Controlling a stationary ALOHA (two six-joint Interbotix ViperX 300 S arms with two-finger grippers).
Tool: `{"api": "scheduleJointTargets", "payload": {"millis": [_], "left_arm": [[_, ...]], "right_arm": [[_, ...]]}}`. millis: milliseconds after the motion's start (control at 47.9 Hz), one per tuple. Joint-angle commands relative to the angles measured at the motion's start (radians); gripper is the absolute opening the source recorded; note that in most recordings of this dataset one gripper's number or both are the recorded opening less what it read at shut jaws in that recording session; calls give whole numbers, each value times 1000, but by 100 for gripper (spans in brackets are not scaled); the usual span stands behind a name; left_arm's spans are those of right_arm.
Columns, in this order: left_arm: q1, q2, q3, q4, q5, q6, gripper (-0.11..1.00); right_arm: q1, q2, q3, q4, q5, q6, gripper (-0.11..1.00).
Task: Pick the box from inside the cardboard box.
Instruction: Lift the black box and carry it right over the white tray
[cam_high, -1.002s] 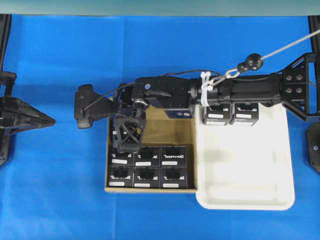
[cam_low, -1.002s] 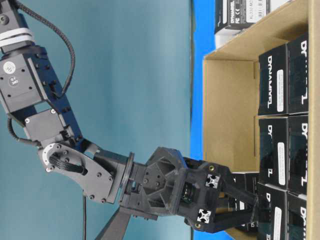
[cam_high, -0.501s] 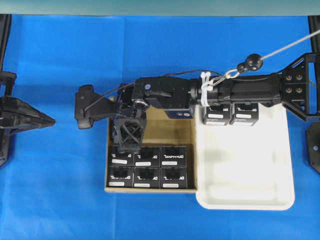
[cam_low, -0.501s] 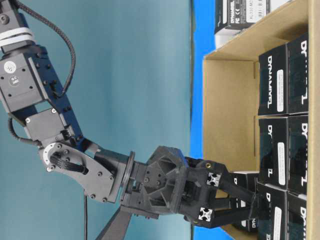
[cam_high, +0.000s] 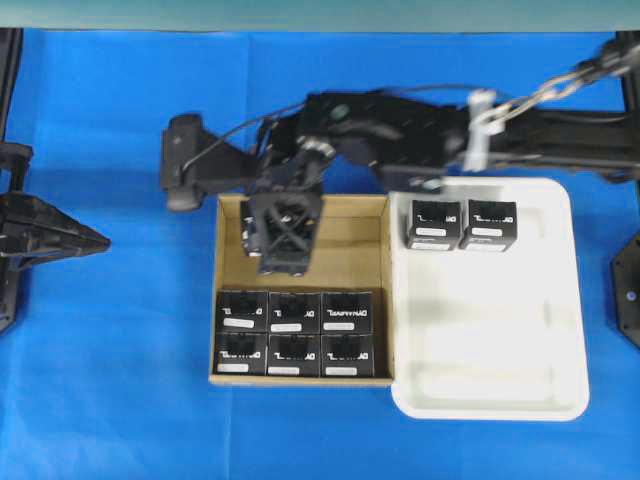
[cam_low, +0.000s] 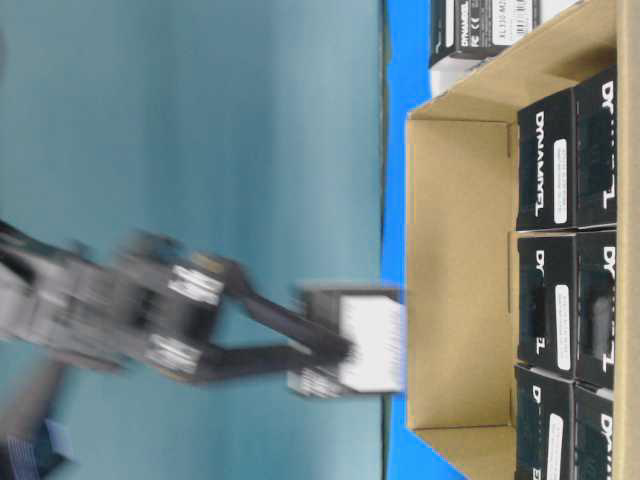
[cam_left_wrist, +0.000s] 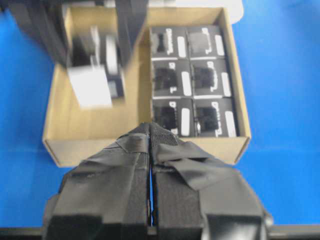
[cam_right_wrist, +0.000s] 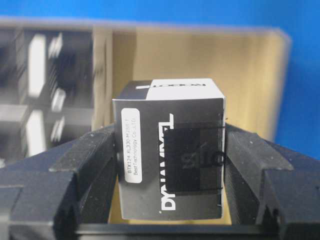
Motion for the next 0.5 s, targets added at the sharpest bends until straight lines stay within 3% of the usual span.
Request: {"api": "scheduleJointTargets", "payload": {"millis": [0, 292, 480], "left_arm": [[-2, 9, -26, 2, -5, 0, -5], [-2, 9, -26, 2, -5, 0, -5], [-2, 9, -28, 3, -5, -2, -5]], "right_arm": [[0, -75, 15, 5, 37, -3, 65], [-8, -282, 158, 6, 77, 12, 65], [-9, -368, 299, 6, 69, 44, 65]]}}
